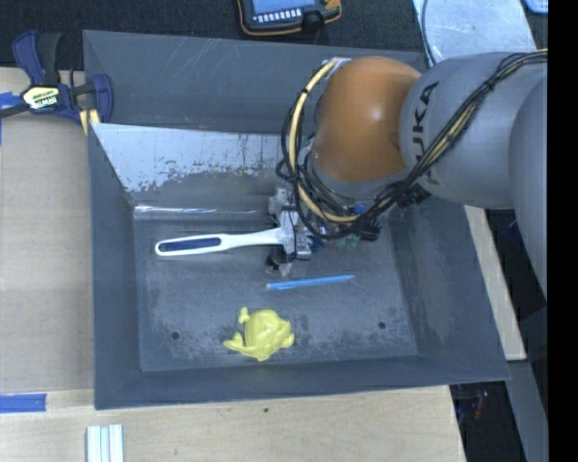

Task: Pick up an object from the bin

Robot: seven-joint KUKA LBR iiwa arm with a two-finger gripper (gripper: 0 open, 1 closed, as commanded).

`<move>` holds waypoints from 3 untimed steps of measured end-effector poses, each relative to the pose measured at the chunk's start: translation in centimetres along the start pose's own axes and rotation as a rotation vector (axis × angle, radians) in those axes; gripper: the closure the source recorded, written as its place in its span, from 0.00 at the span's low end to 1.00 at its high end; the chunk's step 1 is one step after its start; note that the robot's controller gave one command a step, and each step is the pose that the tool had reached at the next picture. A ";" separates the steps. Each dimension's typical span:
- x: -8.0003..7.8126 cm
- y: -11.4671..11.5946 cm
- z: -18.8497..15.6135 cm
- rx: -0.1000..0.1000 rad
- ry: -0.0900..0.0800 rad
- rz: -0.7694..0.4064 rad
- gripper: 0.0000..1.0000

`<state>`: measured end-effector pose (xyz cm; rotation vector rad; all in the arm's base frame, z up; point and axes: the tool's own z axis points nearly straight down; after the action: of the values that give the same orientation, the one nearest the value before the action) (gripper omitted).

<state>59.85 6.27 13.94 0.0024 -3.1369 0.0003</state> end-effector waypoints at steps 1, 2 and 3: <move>-0.2 0.0 -0.5 -0.001 -0.008 0.002 0.00; -2.4 1.3 6.2 0.000 -0.009 -0.137 0.00; -2.6 1.6 8.8 -0.001 -0.004 -0.165 0.00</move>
Offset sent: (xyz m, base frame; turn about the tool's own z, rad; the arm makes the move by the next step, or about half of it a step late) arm 0.0232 0.0158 -0.0694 -0.1492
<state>62.44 7.85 5.16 0.2607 -3.1299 -0.0012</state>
